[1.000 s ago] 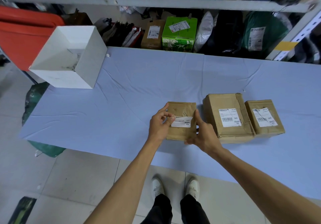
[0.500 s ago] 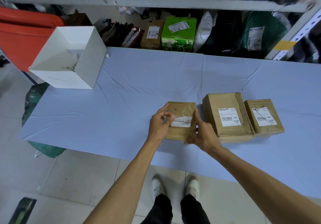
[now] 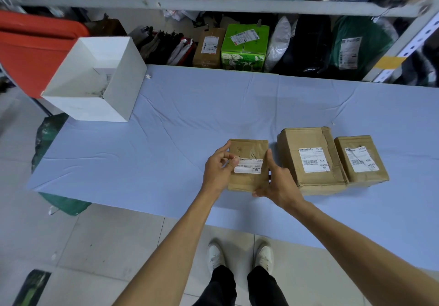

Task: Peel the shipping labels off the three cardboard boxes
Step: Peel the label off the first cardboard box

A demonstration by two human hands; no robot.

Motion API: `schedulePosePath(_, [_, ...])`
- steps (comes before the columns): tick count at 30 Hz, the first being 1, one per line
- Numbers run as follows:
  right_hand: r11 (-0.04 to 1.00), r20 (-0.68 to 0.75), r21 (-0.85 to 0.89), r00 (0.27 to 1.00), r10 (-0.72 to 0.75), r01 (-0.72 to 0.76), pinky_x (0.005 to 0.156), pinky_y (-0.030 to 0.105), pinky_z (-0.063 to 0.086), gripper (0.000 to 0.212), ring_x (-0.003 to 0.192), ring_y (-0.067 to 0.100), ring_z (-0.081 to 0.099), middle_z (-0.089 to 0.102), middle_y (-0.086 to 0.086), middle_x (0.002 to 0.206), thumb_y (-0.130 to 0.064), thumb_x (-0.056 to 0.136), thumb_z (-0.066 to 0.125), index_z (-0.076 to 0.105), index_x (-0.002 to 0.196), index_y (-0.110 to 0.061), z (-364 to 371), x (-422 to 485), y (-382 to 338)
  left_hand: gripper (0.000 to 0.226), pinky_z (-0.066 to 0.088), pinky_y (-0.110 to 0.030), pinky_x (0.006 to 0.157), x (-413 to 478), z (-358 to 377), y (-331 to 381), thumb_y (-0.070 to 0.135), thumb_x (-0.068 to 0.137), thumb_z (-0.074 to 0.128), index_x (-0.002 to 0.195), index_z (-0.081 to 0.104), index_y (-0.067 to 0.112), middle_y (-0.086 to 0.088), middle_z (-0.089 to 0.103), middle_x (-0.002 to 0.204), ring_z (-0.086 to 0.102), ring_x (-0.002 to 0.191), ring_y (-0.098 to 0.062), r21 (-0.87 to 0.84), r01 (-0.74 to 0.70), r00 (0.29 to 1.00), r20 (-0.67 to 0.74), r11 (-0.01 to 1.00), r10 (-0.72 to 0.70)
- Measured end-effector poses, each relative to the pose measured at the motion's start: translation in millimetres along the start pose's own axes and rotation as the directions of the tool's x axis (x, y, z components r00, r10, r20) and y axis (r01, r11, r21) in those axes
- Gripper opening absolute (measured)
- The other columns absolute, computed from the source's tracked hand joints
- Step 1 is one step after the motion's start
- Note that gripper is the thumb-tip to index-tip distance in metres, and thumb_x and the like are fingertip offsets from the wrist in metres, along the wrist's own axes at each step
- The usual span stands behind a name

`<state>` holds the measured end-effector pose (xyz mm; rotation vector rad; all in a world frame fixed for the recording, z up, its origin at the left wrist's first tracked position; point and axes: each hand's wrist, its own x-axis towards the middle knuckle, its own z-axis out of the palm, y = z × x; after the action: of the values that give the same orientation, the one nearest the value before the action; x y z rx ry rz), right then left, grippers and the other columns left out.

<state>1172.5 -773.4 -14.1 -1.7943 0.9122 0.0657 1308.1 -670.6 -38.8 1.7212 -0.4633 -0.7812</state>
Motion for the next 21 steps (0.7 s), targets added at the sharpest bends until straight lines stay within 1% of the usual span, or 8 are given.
schedulePosePath(3, [1.0,-0.017,0.013,1.0,0.008,-0.007,0.045,0.008,0.045,0.051,0.052,-0.004,0.062,0.058,0.031,0.118,-0.008,0.098,0.05,0.032,0.145,-0.008,1.9,3.9,8.2,0.015,0.046,-0.042,0.105,1.2,-1.1,0.5,0.007,0.09,0.063,0.076,0.062,0.011,0.005,0.045,0.147,0.052,0.126,-0.017,-0.002,-0.014,1.0,0.003,1.0,0.014])
schedulePosePath(4, [0.998,-0.039,0.043,0.998,0.047,-0.045,0.044,0.008,0.044,0.051,0.052,-0.004,0.062,0.058,0.03,0.118,-0.009,0.097,0.051,0.032,0.145,-0.01,0.9,5.6,9.2,0.016,0.046,-0.043,0.104,1.4,-1.1,0.3,0.008,0.09,0.063,0.075,0.061,0.012,0.006,0.045,0.147,0.054,0.124,-0.017,-0.003,-0.008,1.0,0.002,1.0,0.008])
schedulePosePath(7, [0.996,-0.002,-0.086,1.0,-0.025,0.024,0.056,0.011,0.051,0.114,0.074,0.011,0.066,0.061,-0.001,0.105,-0.005,0.073,0.078,-0.001,0.152,-0.026,3.9,11.6,18.8,0.02,0.047,-0.046,0.103,1.2,0.3,0.6,0.008,0.091,0.062,0.072,0.059,0.013,0.008,0.045,0.147,0.055,0.123,-0.021,-0.025,0.02,1.0,-0.001,0.999,-0.02])
schedulePosePath(9, [0.988,0.016,-0.148,0.999,-0.034,0.036,0.067,0.019,0.055,0.131,0.084,0.016,0.065,0.058,-0.008,0.104,-0.004,0.063,0.084,-0.01,0.151,-0.031,5.2,12.7,19.9,0.02,0.047,-0.045,0.102,1.4,0.5,1.5,0.007,0.09,0.062,0.071,0.06,0.012,0.008,0.046,0.146,0.054,0.124,-0.02,-0.035,0.022,1.0,-0.002,0.999,-0.022])
schedulePosePath(13, [0.991,0.001,-0.131,0.999,-0.034,0.034,0.067,0.015,0.052,0.136,0.086,0.011,0.063,0.058,-0.01,0.106,-0.002,0.06,0.085,-0.012,0.15,-0.032,6.0,17.1,24.0,0.018,0.055,-0.038,0.092,1.7,-0.4,1.4,0.008,0.091,0.061,0.074,0.06,0.009,0.013,0.048,0.142,0.061,0.114,-0.019,-0.063,0.022,1.0,0.002,0.998,-0.022])
schedulePosePath(17, [0.99,-0.006,-0.138,1.0,-0.019,0.018,0.075,0.023,0.053,0.136,0.09,0.016,0.063,0.059,-0.007,0.104,-0.002,0.06,0.086,-0.012,0.151,-0.029,6.8,19.3,26.9,0.017,0.058,-0.025,0.078,5.4,-1.6,-0.4,0.011,0.094,0.058,0.099,0.062,-0.004,0.026,0.055,0.118,0.064,0.105,-0.014,-0.066,0.034,0.999,-0.005,0.997,-0.035])
schedulePosePath(20, [0.989,-0.012,-0.142,0.999,-0.04,0.038,0.069,0.016,0.05,0.135,0.087,0.013,0.063,0.057,-0.011,0.102,-0.001,0.061,0.085,-0.013,0.15,-0.03,6.8,20.7,28.8,0.012,0.058,-0.024,0.077,8.0,-1.6,-2.1,0.013,0.095,0.058,0.088,0.062,0.004,0.029,0.051,0.122,0.064,0.096,-0.004,-0.063,0.053,0.999,0.008,0.997,-0.052])
schedulePosePath(21, [0.988,-0.014,-0.148,0.999,-0.045,0.042,0.069,0.014,0.049,0.135,0.087,0.012,0.063,0.056,-0.012,0.102,-0.002,0.061,0.085,-0.013,0.15,-0.029,6.9,20.6,28.9,0.014,0.058,-0.024,0.077,8.2,-1.5,-2.7,0.014,0.094,0.058,0.094,0.063,0.001,0.03,0.052,0.12,0.064,0.094,-0.002,-0.057,0.056,0.998,0.009,0.997,-0.055])
